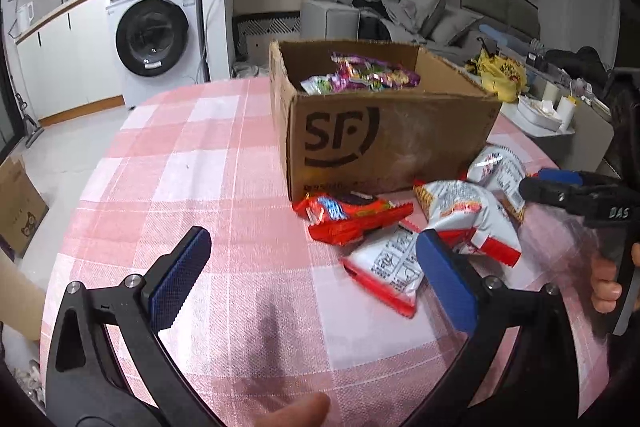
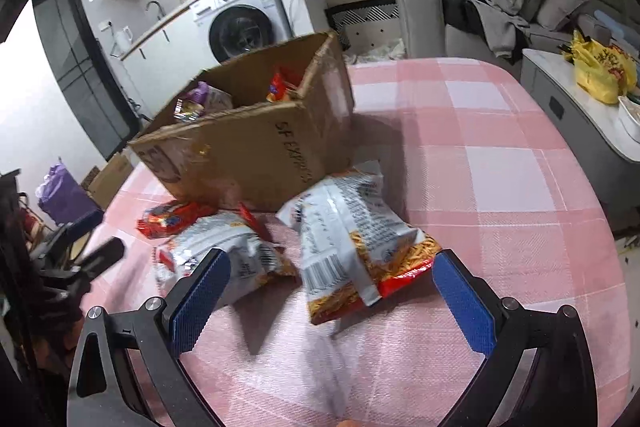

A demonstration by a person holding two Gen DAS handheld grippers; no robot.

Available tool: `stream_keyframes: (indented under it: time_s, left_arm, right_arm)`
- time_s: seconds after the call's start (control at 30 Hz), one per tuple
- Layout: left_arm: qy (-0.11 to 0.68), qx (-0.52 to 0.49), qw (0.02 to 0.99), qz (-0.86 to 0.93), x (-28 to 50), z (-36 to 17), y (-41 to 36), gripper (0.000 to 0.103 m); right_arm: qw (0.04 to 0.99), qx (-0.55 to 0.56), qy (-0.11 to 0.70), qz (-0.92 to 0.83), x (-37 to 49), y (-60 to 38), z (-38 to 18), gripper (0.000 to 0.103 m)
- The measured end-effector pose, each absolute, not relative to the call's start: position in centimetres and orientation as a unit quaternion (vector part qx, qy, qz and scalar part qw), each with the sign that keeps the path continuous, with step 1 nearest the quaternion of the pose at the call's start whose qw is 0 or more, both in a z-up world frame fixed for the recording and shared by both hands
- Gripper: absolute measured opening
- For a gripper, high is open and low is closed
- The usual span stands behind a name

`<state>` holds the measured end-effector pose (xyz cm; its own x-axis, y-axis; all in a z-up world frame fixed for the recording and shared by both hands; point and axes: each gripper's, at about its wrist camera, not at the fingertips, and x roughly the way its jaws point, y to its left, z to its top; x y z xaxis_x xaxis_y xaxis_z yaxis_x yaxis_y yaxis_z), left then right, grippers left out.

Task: Organize snacks
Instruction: 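Pull both grippers back from the box toward the remaining packets, then grasp a white noodle-snack bag with the right gripper while the left gripper grasps a white-and-red bag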

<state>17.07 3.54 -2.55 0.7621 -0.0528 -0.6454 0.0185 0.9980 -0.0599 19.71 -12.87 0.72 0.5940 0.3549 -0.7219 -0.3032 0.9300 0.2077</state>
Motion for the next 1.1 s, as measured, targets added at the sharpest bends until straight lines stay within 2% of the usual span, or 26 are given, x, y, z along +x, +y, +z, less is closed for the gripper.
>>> stream_keyframes:
  time_s: [0.8,0.9,1.0,1.1]
  left_arm:
    - [0.377,-0.011,0.924,-0.056,17.8,-5.1,2.0,0.102]
    - [0.378,-0.012,0.924,-0.056,17.8,-5.1,2.1,0.102]
    - [0.379,-0.012,0.923,-0.058,17.7,-5.2,2.1,0.102]
    - [0.379,-0.011,0.924,-0.059,17.7,-5.3,2.0,0.102]
  right_arm:
    - [0.902,-0.011,0.413,0.126,22.2,-13.7,-1.2,0.101]
    - [0.898,-0.008,0.419,0.135,22.5,-13.4,-1.5,0.096]
    - [0.894,-0.009,0.424,0.146,22.6,-13.1,-1.7,0.084]
    - [0.894,-0.009,0.422,0.149,22.6,-13.0,-1.8,0.081]
